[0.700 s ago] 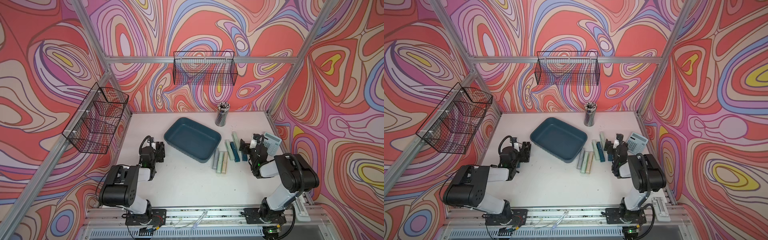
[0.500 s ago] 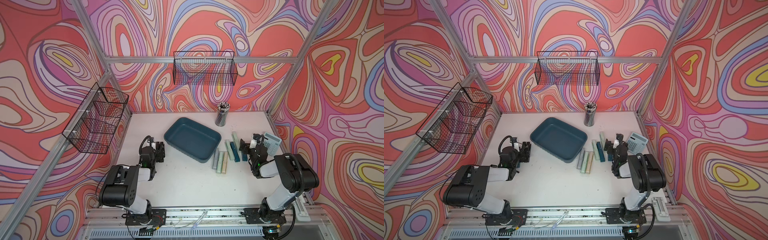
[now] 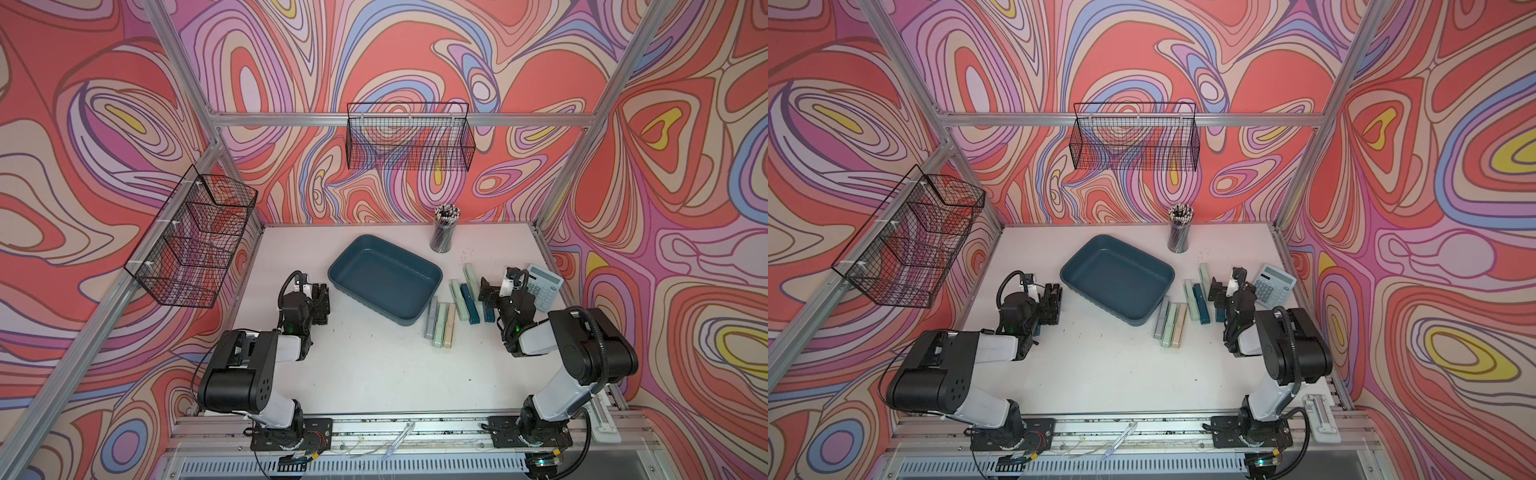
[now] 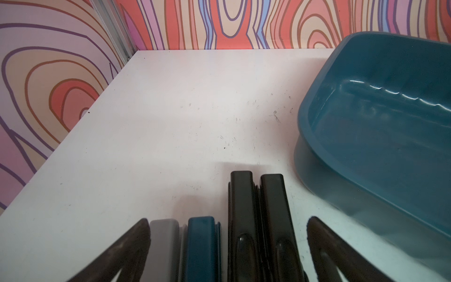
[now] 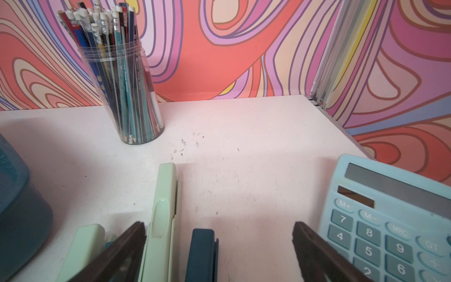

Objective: Put the pruning pliers into the storage box
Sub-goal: Adjust the storage box at the center of the board.

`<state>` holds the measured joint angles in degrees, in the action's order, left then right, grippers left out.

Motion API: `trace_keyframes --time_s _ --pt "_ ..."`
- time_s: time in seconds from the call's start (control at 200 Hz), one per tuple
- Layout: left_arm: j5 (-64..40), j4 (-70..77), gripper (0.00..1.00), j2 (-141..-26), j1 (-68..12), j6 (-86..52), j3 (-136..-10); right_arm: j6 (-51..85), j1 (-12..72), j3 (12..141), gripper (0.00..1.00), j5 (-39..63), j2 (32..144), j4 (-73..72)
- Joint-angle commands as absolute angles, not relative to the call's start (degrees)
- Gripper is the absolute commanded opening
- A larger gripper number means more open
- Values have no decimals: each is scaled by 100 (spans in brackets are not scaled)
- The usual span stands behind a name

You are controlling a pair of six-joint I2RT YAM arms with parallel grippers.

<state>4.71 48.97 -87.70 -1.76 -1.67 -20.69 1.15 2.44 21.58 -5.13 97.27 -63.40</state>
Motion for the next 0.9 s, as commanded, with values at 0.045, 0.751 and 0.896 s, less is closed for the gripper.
trace_keyframes --time_s 0.045,0.751,0.896 --pt "462 5084 96 -8833 -123 -71 -2168 114 232 2272 98 -523 9809 -6405" --pt "443 3075 71 -7663 -149 -85 -2880 311 237 3618 69 -987 9110 -3567" --pt "-336 2138 69 -7570 -154 -532 -3825 850 239 4371 66 -1096 9060 -2381"
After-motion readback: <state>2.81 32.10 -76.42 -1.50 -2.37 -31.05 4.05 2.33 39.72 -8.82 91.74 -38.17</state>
